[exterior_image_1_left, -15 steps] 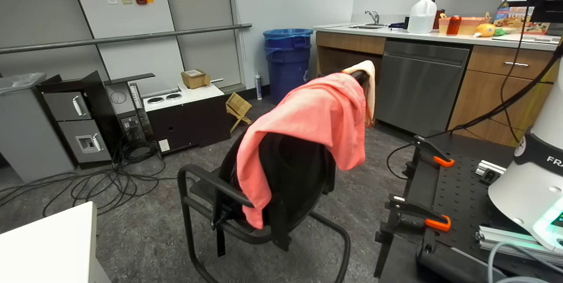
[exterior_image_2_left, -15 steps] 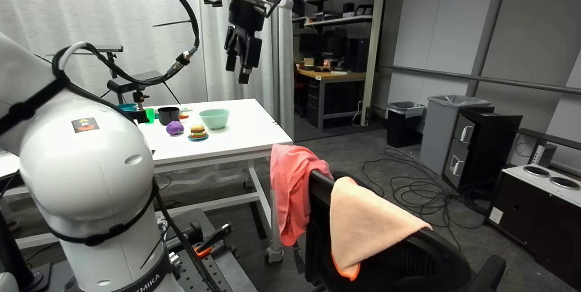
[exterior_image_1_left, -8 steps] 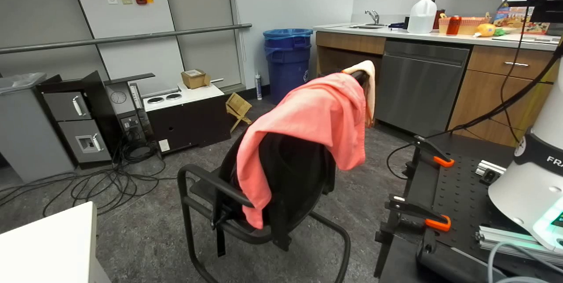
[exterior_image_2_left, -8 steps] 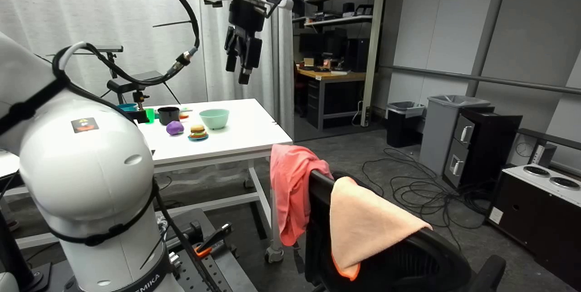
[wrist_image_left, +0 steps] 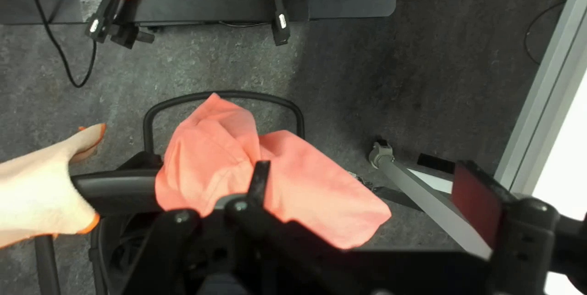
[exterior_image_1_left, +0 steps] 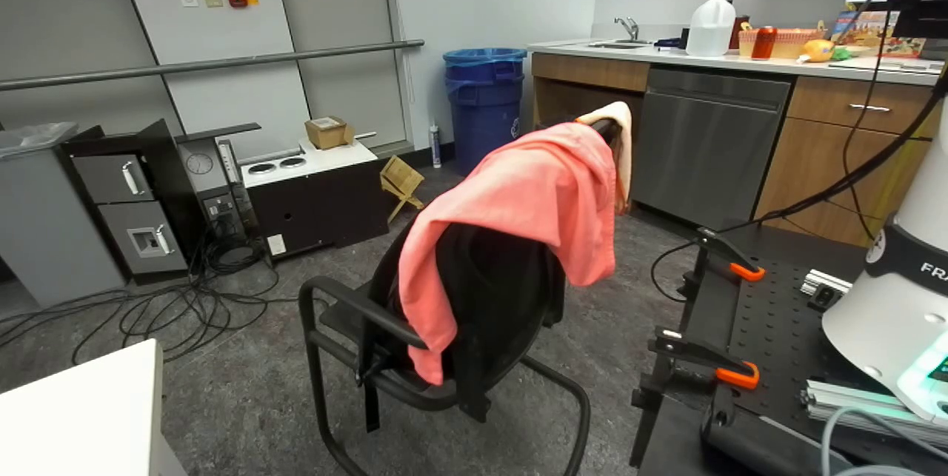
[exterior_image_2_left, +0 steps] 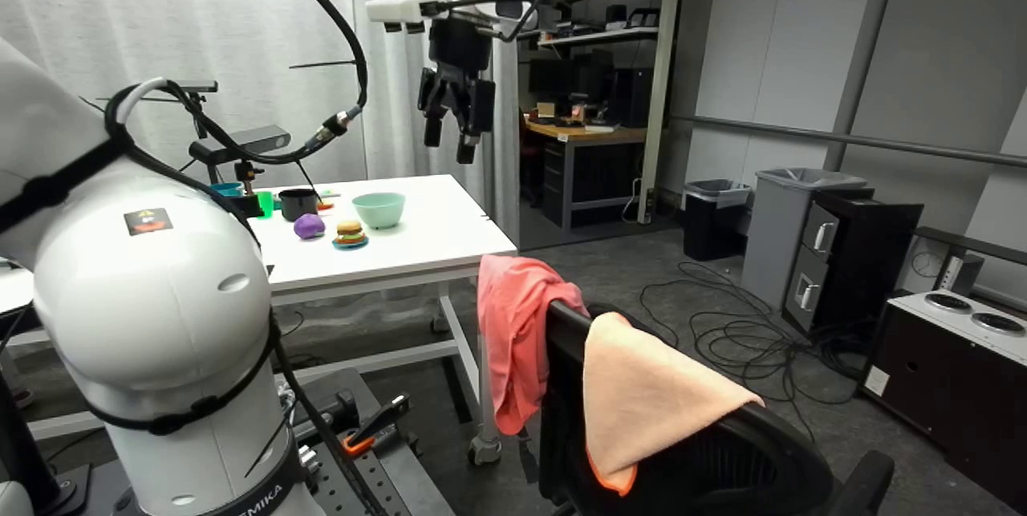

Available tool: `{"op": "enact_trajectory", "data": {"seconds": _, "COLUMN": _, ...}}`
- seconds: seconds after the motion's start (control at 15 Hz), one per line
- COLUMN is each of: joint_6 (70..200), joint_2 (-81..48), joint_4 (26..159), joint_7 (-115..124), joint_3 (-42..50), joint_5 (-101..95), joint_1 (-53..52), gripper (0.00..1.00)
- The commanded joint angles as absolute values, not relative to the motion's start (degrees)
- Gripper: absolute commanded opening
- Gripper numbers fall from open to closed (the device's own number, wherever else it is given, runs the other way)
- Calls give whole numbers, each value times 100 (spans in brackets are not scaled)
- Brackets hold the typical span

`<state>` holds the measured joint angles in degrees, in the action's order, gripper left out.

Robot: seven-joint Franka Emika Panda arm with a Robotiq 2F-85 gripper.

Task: Remove the peach sweatshirt and cloth from the backrest of the chair and place them on the seat

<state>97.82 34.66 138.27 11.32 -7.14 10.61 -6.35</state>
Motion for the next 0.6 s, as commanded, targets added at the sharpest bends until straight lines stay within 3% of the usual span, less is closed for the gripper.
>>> {"op": "enact_trajectory", "data": {"seconds": 0.0, "joint_6": 10116, "joint_2": 3070, "joint_4": 13726, "joint_7": 691, "joint_3": -706, "joint_5": 614, "joint_1": -517, "gripper": 100}}
{"op": "enact_trajectory", "data": {"seconds": 0.53, "joint_6": 11202, "joint_2": 2189, "joint_4": 13752, "joint_7": 405, "joint_3": -581, "joint_5": -235, "joint_1": -380, "gripper": 100}}
